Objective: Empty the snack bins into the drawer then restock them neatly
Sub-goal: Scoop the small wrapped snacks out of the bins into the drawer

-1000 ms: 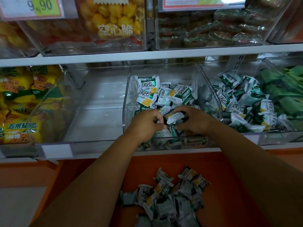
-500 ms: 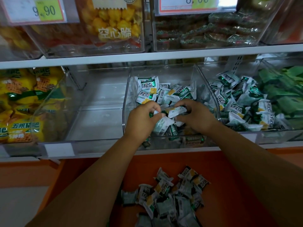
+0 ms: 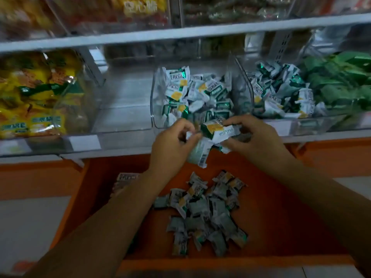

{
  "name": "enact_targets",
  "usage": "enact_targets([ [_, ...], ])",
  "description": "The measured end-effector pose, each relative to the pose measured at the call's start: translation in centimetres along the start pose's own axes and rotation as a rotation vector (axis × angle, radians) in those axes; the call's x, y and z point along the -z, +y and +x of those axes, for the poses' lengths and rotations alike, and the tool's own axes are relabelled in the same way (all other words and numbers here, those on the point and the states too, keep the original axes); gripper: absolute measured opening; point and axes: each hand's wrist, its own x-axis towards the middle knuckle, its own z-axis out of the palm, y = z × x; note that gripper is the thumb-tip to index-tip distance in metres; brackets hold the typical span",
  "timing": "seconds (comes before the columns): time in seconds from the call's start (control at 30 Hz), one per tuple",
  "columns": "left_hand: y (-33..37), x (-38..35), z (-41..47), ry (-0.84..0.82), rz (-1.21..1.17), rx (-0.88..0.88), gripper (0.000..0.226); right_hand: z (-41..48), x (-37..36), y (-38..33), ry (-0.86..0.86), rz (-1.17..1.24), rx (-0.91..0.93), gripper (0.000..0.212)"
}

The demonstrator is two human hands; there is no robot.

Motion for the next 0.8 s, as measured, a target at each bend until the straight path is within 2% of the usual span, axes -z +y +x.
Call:
enact_targets([
  [0.17,-5.8,-4.8,-6.4,-0.156,0.031,0.300,0.016,-3.5,-5.3,5.2,-0.232,-0.077,-0.166,0.036],
  [0.3,-10.6,-8.3,-9.5,-0.426,0.049,0.549,0.021,-4.1,-10.3,10.5,-0.416,-0.138,-0.329,0.038],
  [0.4,-12.9,-10.5,-11.1,-0.561,0.082,0.681,0.012,-5.0,-13.5,14.2,-0.506,-0.155,-0.433,0.038],
  [0.53,-14.3,-12.7,-12.0,-0.596,0.057,0.721,0.019,-6.4,-16.6,17.1,-0.526,-0.176,-0.560,0.048],
  [0.67,-14.2,-13.4,-11.7,-0.742,0.014,0.714,0.037,-6.7,-17.6,18.5,-0.609,-0.095,-0.602,0.068],
  [0.73,-13.9,-13.0,-11.2,-0.725,0.052,0.666,0.039,-6.5,-17.2,18.6,-0.620,-0.003,-0.633,0.074],
  [0.8,-13.2,-12.0,-10.6,-0.697,0.077,0.587,0.037,-6.0,-16.4,18.0,-0.611,-0.040,-0.623,0.077],
])
